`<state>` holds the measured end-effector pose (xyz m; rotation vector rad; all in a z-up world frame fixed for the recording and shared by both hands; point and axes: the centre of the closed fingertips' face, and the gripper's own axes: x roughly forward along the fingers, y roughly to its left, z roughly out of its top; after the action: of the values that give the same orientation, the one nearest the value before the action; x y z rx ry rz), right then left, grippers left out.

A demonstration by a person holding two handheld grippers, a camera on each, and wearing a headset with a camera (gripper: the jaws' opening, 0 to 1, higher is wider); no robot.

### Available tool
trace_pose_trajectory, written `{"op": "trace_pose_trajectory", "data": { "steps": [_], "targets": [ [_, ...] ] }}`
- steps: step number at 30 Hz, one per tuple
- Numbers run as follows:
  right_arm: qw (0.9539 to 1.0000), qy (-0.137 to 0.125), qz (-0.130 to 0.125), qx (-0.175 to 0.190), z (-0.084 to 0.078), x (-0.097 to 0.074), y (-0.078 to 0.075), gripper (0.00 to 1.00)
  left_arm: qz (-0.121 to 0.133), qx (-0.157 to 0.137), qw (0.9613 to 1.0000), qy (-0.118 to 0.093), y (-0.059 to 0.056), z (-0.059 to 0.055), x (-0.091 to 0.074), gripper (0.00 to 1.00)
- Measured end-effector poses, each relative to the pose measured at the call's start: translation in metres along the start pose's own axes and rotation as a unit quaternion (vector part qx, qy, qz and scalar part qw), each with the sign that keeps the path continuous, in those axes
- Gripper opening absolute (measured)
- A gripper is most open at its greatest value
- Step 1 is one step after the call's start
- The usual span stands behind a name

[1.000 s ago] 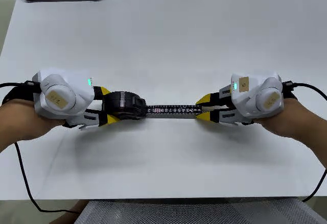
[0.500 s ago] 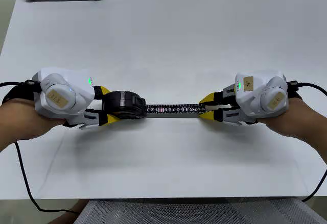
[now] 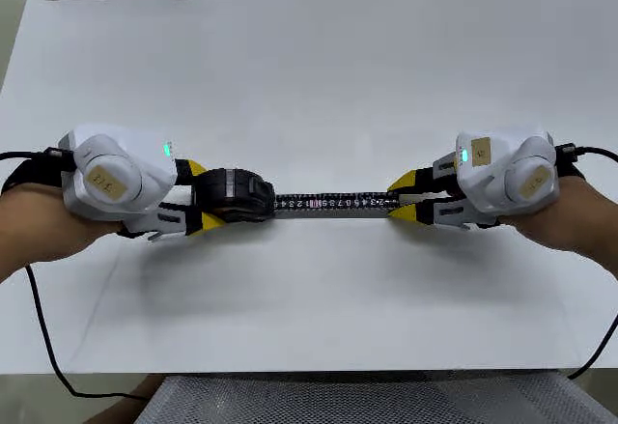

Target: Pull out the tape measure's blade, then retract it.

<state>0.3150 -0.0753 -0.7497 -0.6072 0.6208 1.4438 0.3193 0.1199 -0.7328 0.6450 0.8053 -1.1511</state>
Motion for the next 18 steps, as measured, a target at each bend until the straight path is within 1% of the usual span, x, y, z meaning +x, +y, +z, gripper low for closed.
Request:
{"op": "trace_pose_trajectory", "data": {
  "steps": [7, 18],
  "targets": [
    [1.0000, 0.007, 0.002, -0.003, -0.004, -0.005, 0.000, 0.09, 0.001, -0.001, 1.0000, 0.000, 0.000, 0.000, 0.000, 0.26],
    [0.9998, 0.019, 0.002, -0.004, -0.016, -0.015, -0.003, 0.09, 0.003, -0.001, 1.0000, 0.001, 0.000, 0.000, 0.001, 0.26]
  ]
}}
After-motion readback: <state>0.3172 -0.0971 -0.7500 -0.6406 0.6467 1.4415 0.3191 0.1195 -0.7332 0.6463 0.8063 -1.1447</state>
